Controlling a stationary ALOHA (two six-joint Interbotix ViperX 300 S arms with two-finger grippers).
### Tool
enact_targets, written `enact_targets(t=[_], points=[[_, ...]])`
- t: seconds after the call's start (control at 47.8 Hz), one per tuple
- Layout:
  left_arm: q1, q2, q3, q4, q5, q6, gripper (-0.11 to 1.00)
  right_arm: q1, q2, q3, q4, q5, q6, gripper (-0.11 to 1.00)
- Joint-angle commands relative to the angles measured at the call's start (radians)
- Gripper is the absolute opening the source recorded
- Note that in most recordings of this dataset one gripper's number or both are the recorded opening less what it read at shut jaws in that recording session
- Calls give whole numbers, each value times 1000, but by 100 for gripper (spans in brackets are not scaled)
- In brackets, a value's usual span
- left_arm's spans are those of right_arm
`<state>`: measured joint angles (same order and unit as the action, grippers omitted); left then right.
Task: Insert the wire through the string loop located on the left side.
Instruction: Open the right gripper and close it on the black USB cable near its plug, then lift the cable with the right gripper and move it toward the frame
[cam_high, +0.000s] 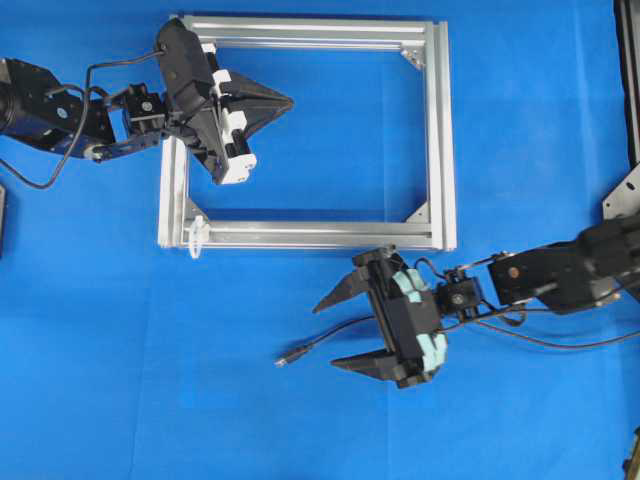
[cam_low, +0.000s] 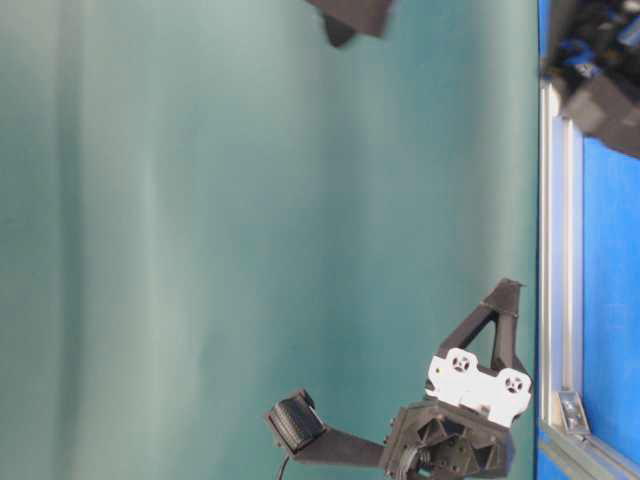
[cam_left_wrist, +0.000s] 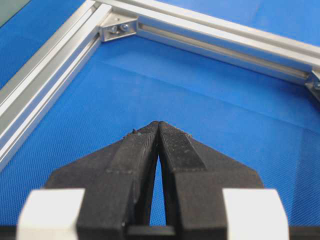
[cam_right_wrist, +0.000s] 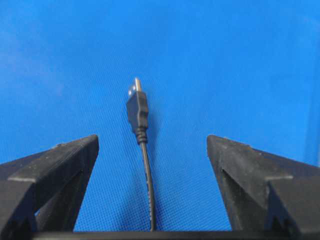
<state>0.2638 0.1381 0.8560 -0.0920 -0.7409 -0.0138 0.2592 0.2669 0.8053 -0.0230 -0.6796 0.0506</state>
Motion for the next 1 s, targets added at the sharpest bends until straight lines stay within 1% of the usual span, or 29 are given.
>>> enact_targets(t=[0.0, 0.084, 0.251, 0.46, 0.544, 0.607, 0.649, 0.69, 0.711, 0.732, 0.774, 0.837, 0.9, 0.983], points=[[0, -29, -6, 2, -5, -2, 0, 6, 15, -26, 9, -28, 12, 90], [0, -29, -6, 2, -5, -2, 0, 6, 35, -34, 9, -29, 26, 90], [0, -29, -6, 2, -2, -2, 0, 9, 60, -35, 9, -43, 32, 90], [0, -29, -6, 2, 6, -3, 0, 9, 61, -35, 9, -44, 32, 84], [0, -29, -5, 2, 6, -3, 0, 9, 60, -35, 9, -44, 31, 76], [0, -29, -6, 2, 8, -2, 0, 9, 60, -35, 9, -44, 29, 66], [0, -29, -6, 2, 9, -3, 0, 9, 61, -35, 9, -41, 26, 56], [0, -29, -5, 2, 9, -2, 0, 8, 60, -35, 9, -40, 26, 44], [0, -29, -5, 2, 11, -2, 0, 6, 61, -34, 9, -40, 26, 36], [0, -29, -5, 3, 9, -3, 0, 6, 60, -34, 9, -40, 26, 30], [0, -29, -6, 2, 11, -3, 0, 5, 60, -32, 9, -44, 26, 20], [0, -29, -5, 2, 11, -3, 0, 5, 60, -32, 8, -44, 26, 7], [0, -29, -5, 2, 11, -3, 0, 5, 60, -32, 8, -44, 25, 0], [0, -29, -6, 2, 14, -3, 0, 3, 60, -32, 6, -41, 25, 0]])
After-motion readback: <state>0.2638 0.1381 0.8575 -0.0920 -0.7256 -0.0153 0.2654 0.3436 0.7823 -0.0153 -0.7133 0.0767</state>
